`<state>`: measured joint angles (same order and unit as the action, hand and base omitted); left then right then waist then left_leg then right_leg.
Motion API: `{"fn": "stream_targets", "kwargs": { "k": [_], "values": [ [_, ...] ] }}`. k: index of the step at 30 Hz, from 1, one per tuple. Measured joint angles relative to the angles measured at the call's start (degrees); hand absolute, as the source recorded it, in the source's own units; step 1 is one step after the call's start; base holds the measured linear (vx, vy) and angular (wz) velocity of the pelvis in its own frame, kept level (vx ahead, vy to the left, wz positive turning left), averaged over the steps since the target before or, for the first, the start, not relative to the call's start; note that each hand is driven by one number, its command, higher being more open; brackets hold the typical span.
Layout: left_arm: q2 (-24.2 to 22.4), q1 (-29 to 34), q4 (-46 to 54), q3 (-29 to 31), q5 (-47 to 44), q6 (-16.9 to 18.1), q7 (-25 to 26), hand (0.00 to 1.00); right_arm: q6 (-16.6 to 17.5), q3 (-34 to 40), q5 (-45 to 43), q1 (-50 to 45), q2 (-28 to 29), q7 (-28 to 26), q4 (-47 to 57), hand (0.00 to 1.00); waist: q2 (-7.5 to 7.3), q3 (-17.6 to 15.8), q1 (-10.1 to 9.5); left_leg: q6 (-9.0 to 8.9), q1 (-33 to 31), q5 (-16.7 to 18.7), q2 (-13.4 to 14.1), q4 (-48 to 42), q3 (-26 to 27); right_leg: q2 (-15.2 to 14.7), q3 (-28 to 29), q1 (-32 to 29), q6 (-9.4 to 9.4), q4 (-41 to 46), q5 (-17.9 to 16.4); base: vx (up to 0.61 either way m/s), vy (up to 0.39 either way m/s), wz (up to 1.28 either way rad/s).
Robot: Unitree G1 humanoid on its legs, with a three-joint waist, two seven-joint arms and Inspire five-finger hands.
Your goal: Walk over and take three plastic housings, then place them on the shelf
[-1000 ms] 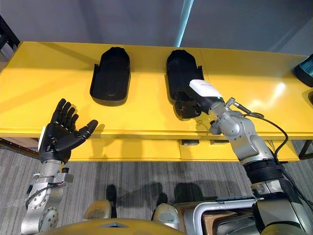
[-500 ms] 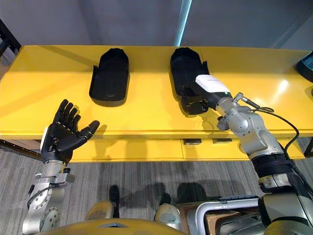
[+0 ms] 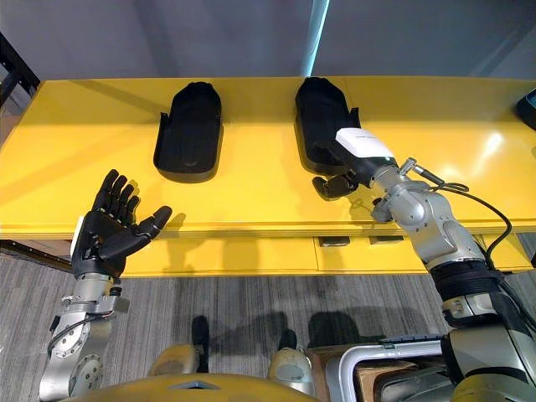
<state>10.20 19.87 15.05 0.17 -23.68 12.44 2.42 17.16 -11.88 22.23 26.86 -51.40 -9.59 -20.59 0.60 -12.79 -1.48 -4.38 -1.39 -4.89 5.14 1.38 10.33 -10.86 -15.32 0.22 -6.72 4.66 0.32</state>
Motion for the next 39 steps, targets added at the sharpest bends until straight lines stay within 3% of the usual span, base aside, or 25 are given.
{"fn": "stream_targets", "kwargs": {
  "k": [9, 24, 28, 30, 33, 34, 39],
  "values": [
    [0.0, 0.0, 0.0, 0.0, 0.0, 0.0, 0.0, 1.0, 0.1, 0.3, 0.1, -0.3, 0.0, 0.0, 0.7, 1.0, 0.08, 0.0, 0.15, -0.05, 2.0, -1.2, -0.2, 3.1, 0.4, 0.0, 0.3, 0.3, -0.01, 0.1, 0.0, 0.0, 0.002, -0.01],
    [0.1, -0.1, 0.0, 0.0, 0.3, 0.3, -0.4, 1.0, -0.6, 6.5, 1.1, -3.6, -2.6, 1.5, 13.0, 1.0, 0.02, 2.1, 1.0, 0.08, 3.3, -1.3, -0.3, 3.5, 1.7, 0.1, 1.5, 1.1, -0.5, -0.8, 0.4, 0.0, 0.002, -0.04],
    [1.2, -0.3, 0.0, 0.0, 9.0, 1.2, 2.8, 1.0, -1.9, 10.4, -6.1, -4.0, -2.4, 5.0, 20.1, 1.0, 0.04, 3.0, 1.71, -0.05, 3.7, -1.2, -0.3, 3.7, 1.7, 0.2, 1.5, 1.9, -0.68, -1.7, 0.5, 0.0, 0.0, 0.0],
    [2.1, -0.9, 0.0, 0.3, 12.7, 1.2, 4.1, 1.0, -1.9, 14.3, -11.5, -5.7, -1.2, 6.9, 24.2, 1.0, 0.07, 3.4, 1.66, -0.11, 3.6, -0.9, -0.3, 3.7, 1.8, 0.2, 1.5, 1.9, -0.77, -1.9, 0.6, 0.0, 0.0, 0.0],
    [3.9, -3.6, 0.0, 1.2, 17.6, 0.7, 6.6, 1.0, -1.6, 21.8, -17.2, -9.9, 5.5, 11.1, 31.2, 1.0, -0.23, 4.7, 1.86, -0.06, 2.7, -0.9, -0.3, 3.7, 1.7, 0.2, 1.4, 1.1, -0.77, -2.0, 0.6, 0.0, 0.0, 0.0],
    [4.0, -3.8, 0.0, 1.3, 17.7, 0.6, 6.6, 1.0, -1.6, 22.1, -17.2, -10.1, 5.9, 11.3, 31.5, 1.0, -0.25, 4.9, 1.86, -0.04, 2.6, -0.9, -0.3, 3.7, 1.7, 0.2, 1.4, 0.9, -0.77, -2.0, 0.6, 0.0, 0.002, 0.03],
    [4.5, -7.2, 0.2, 3.2, 21.2, -3.0, 10.0, 1.0, -1.3, 27.3, -19.1, -17.8, 18.3, 15.8, 36.7, 1.0, -0.31, 5.4, 3.62, 0.09, 1.1, -1.0, -0.4, 3.5, 1.8, 0.2, 1.6, -0.7, -0.65, -1.9, 0.8, 0.0, 0.001, -0.01]
  ]
}}
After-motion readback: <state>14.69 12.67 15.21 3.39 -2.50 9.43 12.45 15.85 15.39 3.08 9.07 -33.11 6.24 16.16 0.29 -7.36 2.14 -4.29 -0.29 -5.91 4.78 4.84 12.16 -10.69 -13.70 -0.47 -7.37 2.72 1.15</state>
